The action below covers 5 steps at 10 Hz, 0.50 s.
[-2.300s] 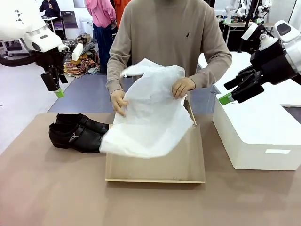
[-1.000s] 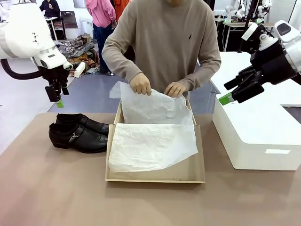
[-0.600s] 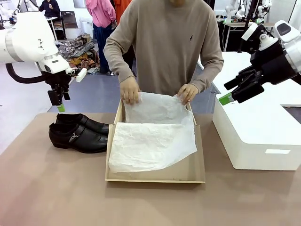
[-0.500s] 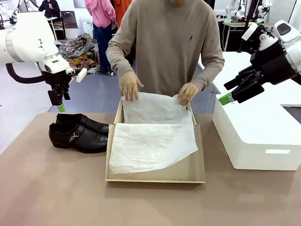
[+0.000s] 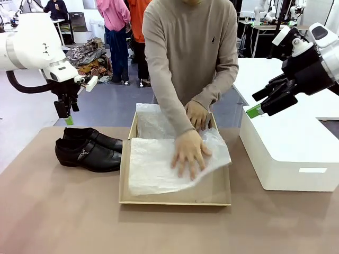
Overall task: Pack the shoes into the box.
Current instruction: Place one shoe of the Shoes into the Shoes Box.
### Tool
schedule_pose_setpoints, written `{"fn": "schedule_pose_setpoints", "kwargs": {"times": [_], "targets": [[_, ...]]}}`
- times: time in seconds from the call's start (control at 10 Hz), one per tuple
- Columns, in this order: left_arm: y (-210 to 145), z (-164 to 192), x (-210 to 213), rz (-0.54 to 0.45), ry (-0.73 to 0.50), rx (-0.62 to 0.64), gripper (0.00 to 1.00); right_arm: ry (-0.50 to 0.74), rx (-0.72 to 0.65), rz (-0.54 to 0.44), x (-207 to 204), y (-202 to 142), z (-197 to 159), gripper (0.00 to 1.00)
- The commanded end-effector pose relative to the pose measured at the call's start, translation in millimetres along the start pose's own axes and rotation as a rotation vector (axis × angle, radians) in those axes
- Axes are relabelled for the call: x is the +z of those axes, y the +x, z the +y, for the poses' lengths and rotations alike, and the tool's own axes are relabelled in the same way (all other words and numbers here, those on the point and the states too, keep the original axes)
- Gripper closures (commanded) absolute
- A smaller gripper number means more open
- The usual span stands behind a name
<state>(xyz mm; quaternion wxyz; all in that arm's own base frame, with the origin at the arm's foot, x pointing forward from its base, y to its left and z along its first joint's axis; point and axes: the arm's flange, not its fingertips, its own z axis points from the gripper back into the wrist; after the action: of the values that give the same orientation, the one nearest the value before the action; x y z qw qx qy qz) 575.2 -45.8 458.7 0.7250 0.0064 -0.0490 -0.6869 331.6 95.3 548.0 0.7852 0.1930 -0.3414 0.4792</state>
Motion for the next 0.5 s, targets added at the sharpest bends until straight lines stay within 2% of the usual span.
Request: {"fn": "schedule_pose_setpoints", "kwargs": {"times": [0.0, 0.4], "targets": [[3, 12, -1, 0.019, 0.016, 0.012, 0.00, 0.014, 0.015, -0.021, -1, 0, -3, 0.00], [6, 40, -24, 0.048, -0.006, 0.059, 0.00, 0.014, 0.015, -0.021, -1, 0, -3, 0.00]]}}
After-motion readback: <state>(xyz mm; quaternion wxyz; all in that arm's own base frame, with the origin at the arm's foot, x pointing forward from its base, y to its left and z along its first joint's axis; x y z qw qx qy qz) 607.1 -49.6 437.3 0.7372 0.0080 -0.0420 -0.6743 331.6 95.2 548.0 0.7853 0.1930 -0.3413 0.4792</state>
